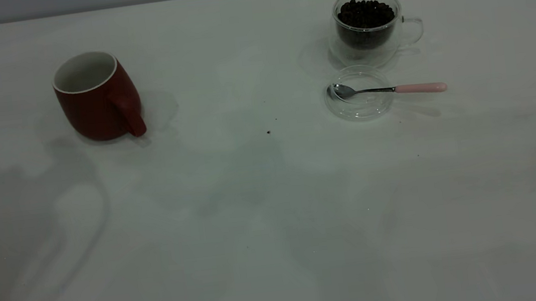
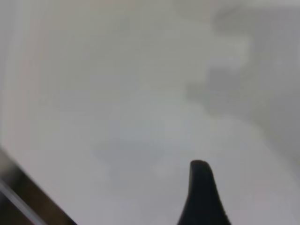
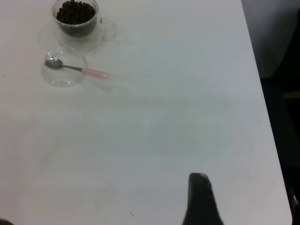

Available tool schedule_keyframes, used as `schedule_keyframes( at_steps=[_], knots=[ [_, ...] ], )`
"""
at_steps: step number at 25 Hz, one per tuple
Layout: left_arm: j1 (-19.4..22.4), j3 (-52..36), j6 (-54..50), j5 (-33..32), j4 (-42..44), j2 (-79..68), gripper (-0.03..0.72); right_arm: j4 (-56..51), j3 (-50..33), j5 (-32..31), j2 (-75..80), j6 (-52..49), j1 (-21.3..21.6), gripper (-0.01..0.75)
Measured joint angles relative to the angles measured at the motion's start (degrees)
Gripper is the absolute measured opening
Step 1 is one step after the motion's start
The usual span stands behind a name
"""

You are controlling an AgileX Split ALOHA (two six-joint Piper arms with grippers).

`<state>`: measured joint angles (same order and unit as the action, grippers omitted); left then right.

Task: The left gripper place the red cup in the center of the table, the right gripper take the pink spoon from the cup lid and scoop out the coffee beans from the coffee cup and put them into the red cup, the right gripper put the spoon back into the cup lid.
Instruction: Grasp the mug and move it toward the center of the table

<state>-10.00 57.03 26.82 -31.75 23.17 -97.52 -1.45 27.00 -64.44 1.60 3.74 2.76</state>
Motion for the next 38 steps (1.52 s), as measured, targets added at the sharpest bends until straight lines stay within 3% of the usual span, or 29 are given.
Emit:
schedule_keyframes(
  at_steps=[3, 10, 15, 22, 26, 38],
  knots=[
    [0.0, 4.3, 5.3, 2.3, 2.5, -8.4, 0.586, 0.0, 0.0, 0.0, 0.0, 0.0, 0.0, 0.546],
    [0.0, 16.7, 6.5, 4.1, 13.8, -24.6, 0.586, 0.0, 0.0, 0.0, 0.0, 0.0, 0.0, 0.546],
    [0.0, 18.2, 8.4, 9.8, 21.7, -30.9, 0.586, 0.0, 0.0, 0.0, 0.0, 0.0, 0.0, 0.546],
    [-0.6, 18.3, 8.5, 17.8, 22.8, -34.5, 0.586, 0.0, 0.0, 0.0, 0.0, -0.1, 0.0, 0.546],
    [-3.2, 18.3, 7.8, 19.5, 23.0, -35.4, 0.586, 0.0, 0.0, 0.0, 0.0, 0.0, 0.0, 0.546],
    [-17.9, 18.5, -2.4, 23.9, 23.0, -35.9, 0.586, 0.0, 0.0, 0.0, 0.0, -0.1, 0.0, 0.546]
  ],
)
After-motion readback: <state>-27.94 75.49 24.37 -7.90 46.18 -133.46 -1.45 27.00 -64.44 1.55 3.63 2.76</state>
